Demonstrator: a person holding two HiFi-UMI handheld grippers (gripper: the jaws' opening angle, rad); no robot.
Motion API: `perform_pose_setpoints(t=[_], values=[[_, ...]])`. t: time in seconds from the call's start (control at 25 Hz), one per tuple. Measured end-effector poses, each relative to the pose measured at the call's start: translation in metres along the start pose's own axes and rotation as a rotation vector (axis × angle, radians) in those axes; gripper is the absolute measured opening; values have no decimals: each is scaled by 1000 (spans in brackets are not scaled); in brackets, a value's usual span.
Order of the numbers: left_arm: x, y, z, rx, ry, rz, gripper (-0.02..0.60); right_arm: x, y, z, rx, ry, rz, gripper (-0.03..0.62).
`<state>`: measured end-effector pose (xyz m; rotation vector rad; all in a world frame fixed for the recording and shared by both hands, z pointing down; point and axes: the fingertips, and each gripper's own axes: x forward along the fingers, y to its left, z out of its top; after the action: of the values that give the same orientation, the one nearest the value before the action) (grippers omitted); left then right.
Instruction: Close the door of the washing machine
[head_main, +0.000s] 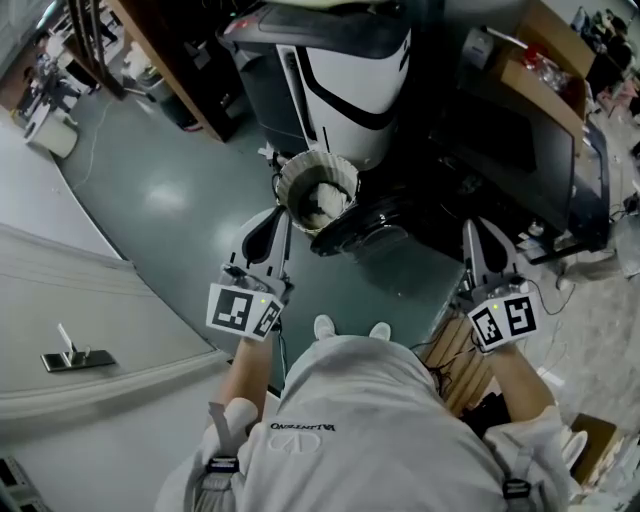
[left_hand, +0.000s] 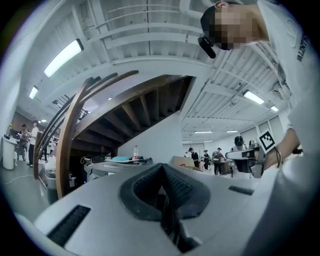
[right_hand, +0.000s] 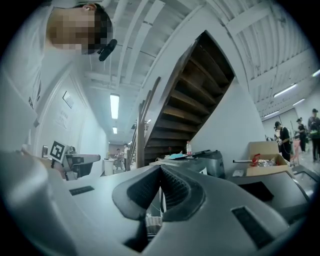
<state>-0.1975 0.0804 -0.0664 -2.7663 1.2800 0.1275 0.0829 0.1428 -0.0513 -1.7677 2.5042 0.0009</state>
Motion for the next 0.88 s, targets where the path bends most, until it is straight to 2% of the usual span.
perform_pose_setpoints(t=[0.24,0.64,0.88], values=[[-11,-2,-19,-7,48,51,-5,-3,-16,-15,14,41,0,11],[-39,-25,-45,-41,88,162,-5,-2,-4,-35,23,97,145,11],[-54,-13,-53,-39,118,193,-4,18,11,-47,34,126,204,11]])
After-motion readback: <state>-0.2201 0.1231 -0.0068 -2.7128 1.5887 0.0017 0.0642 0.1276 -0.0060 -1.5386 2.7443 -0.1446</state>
